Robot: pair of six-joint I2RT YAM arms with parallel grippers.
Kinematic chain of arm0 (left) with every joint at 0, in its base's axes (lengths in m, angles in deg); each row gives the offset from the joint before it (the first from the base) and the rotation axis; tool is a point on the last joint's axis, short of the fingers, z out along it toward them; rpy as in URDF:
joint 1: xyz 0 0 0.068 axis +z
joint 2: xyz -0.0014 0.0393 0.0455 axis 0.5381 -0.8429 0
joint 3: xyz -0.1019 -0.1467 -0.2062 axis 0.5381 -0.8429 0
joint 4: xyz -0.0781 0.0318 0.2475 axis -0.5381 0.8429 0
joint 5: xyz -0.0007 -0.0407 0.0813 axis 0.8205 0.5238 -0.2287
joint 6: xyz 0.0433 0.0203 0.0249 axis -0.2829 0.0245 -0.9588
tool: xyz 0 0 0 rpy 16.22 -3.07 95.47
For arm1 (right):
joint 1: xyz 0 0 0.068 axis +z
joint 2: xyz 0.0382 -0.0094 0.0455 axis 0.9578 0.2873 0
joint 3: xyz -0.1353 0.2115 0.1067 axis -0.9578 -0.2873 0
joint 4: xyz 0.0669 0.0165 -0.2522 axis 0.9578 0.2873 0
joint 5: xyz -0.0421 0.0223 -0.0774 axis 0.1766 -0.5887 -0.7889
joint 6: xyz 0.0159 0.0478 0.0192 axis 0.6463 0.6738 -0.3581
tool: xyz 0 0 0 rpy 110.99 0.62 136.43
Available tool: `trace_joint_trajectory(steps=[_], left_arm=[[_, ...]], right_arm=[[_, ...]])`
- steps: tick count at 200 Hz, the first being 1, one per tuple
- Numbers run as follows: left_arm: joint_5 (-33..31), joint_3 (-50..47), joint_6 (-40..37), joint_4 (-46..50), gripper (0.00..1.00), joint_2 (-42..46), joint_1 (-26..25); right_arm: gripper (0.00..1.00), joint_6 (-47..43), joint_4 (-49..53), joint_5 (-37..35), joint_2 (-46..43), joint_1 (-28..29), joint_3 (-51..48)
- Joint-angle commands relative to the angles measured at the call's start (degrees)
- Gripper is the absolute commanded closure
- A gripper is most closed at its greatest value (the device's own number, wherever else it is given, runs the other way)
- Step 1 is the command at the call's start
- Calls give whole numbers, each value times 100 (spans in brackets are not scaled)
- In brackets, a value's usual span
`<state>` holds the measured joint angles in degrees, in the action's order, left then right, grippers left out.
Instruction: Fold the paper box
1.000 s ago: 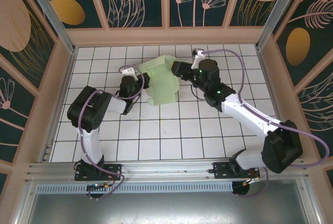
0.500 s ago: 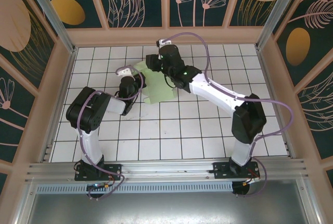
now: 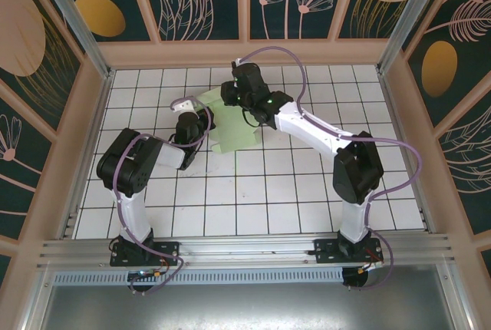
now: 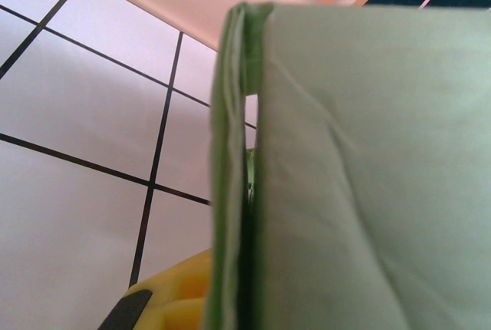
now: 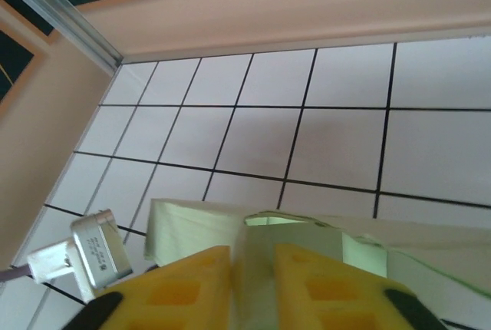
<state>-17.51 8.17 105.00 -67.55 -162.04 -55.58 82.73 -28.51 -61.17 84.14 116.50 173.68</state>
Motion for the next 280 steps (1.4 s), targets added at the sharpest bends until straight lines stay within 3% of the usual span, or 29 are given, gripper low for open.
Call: trace_joint_trajectory(steps=[1, 25, 50, 79, 102, 123, 142, 164, 184, 232, 280], left_arm=[[43, 27, -94, -97, 100, 151, 0], [70, 25, -90, -96, 100, 170, -5], [95, 16, -72, -97, 100, 176, 0], [113, 19, -61, -97, 100, 178, 0], [157, 21, -50, -88, 100, 163, 0], [184, 23, -46, -88, 100, 164, 0], [185, 8, -54, -71, 100, 169, -1], [312, 84, -94, 61, 100, 161, 0], [390, 137, -109, 171, 100, 184, 1], [484, 148, -248, 325, 100, 287, 0], [1566, 282, -780, 307, 100, 379, 1]], right_arm=[[86, 82, 118, 90, 100, -7, 240], [100, 82, 159, 117, 83, -13, 224], [100, 115, 141, 61, 19, -9, 164], [75, 148, 60, 54, -72, -22, 34], [72, 161, -3, 206, -78, -31, -21], [99, 174, -33, 296, -89, -48, -41], [100, 131, -156, 212, -207, -42, -133], [65, -54, -615, 172, -566, -40, -546], [52, -324, -972, 178, -953, -57, -962], [49, -694, -2041, 229, -2345, -424, -2395], [49, -185, -2208, 1715, -2813, -1690, -3023]])
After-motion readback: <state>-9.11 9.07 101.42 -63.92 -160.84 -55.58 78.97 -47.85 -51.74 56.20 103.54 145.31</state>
